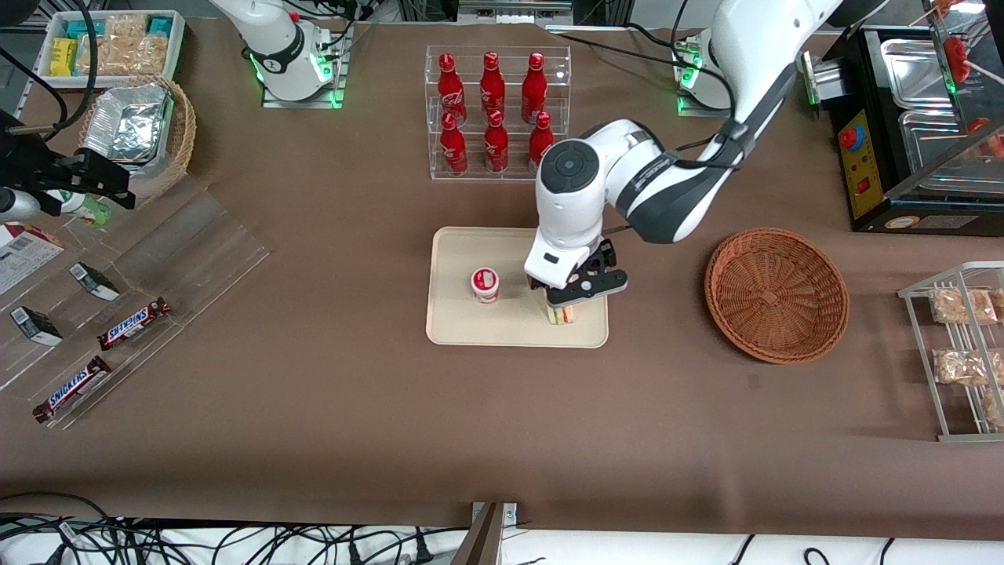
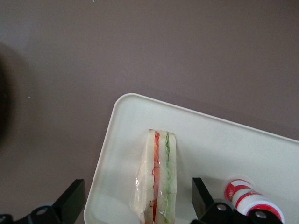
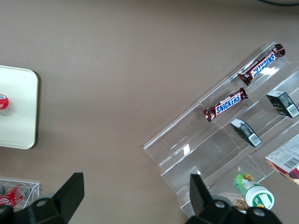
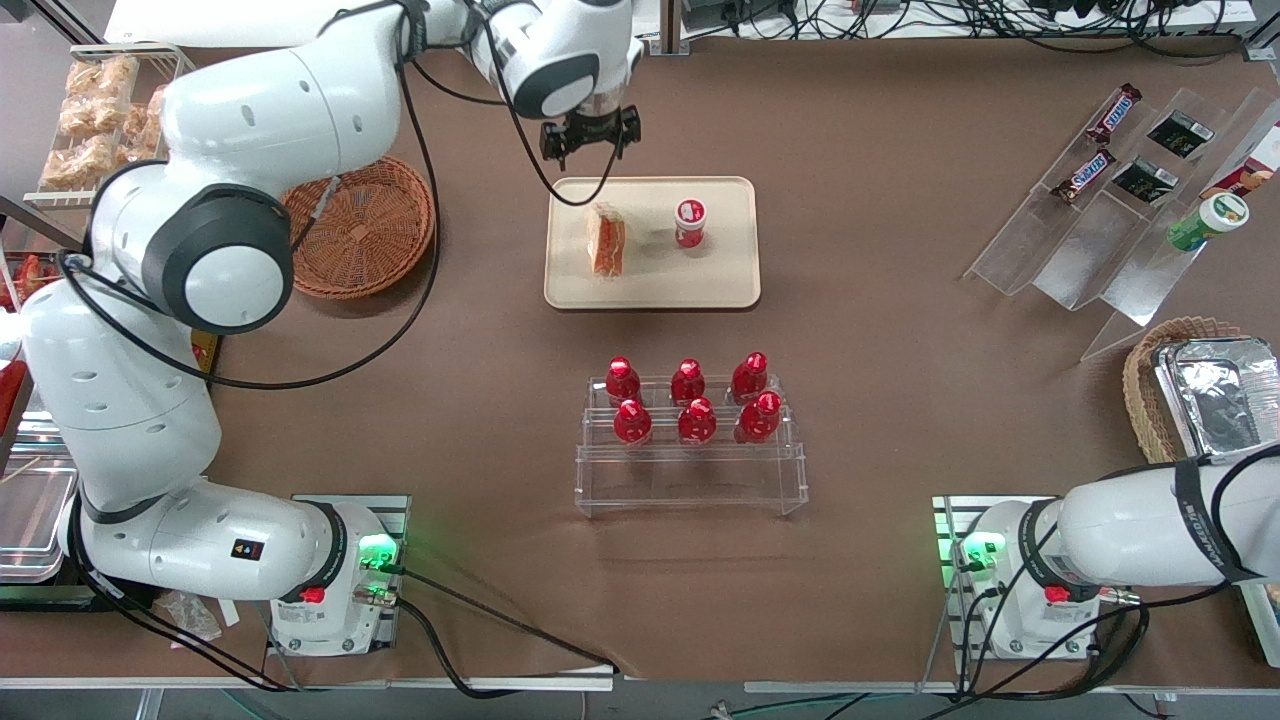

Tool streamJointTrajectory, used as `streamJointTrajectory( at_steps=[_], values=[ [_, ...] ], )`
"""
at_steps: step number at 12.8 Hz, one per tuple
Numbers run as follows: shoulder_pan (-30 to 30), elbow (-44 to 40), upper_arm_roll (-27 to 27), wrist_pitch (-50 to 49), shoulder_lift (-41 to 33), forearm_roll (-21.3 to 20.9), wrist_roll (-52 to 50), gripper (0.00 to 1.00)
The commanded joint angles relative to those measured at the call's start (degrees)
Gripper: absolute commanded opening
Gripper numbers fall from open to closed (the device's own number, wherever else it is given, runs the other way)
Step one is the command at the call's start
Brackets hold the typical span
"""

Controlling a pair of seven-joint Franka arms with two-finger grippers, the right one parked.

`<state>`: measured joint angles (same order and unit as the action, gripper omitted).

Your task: Place sandwich from basket to tray

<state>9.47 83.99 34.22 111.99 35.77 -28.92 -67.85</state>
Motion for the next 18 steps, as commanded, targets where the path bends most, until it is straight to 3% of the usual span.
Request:
streamJointTrajectory(
  at_steps=[1,5,9,12,15,18],
  values=[
    [-2.34,-0.23,0.5,-3.52,-3.76,2.98,1.84,1.0],
    [-6.29,-5.14,0.58,-11.33,-5.0,6.32,9.99,1.0],
    [-7.89,-11.46,-1.6,-21.26,-5.79,9.67,27.2,1.0],
    [-7.97,-15.16,-8.62,-26.19,-6.84,15.01,38.19,1.0],
    [-7.8,-15.52,-19.07,-26.91,-8.34,24.76,50.84,1.0],
    [-7.71,-15.52,-22.35,-26.91,-8.96,25.05,58.44,1.0]
  ],
)
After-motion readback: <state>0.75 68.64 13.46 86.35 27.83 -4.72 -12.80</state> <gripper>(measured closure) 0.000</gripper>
